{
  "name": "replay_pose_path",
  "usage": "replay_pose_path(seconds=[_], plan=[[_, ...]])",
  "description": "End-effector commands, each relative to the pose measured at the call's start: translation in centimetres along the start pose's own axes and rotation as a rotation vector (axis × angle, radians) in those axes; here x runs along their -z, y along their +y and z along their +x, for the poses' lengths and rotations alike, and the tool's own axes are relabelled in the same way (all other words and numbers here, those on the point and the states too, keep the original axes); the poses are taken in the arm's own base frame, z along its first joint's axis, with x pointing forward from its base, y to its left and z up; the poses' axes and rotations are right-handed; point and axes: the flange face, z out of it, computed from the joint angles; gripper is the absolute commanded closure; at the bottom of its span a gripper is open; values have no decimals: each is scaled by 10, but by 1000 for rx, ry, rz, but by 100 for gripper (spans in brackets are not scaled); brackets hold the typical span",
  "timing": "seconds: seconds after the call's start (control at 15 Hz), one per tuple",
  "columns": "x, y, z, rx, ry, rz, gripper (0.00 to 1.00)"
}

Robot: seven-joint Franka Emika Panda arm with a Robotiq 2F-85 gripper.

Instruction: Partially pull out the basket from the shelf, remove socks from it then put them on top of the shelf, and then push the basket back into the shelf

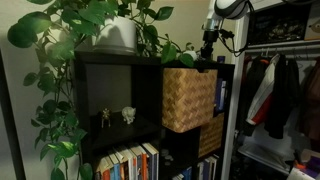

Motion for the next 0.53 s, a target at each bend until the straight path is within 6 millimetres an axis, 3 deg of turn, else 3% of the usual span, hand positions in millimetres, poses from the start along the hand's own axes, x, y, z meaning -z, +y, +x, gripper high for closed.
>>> replay_pose_path(seconds=[0.0,0.2,0.47], plan=[[23,-12,-23,-17,7,6,97],[31,-22,-40,-26,22,5,97],[22,-46,-67,-61,49,16,97]])
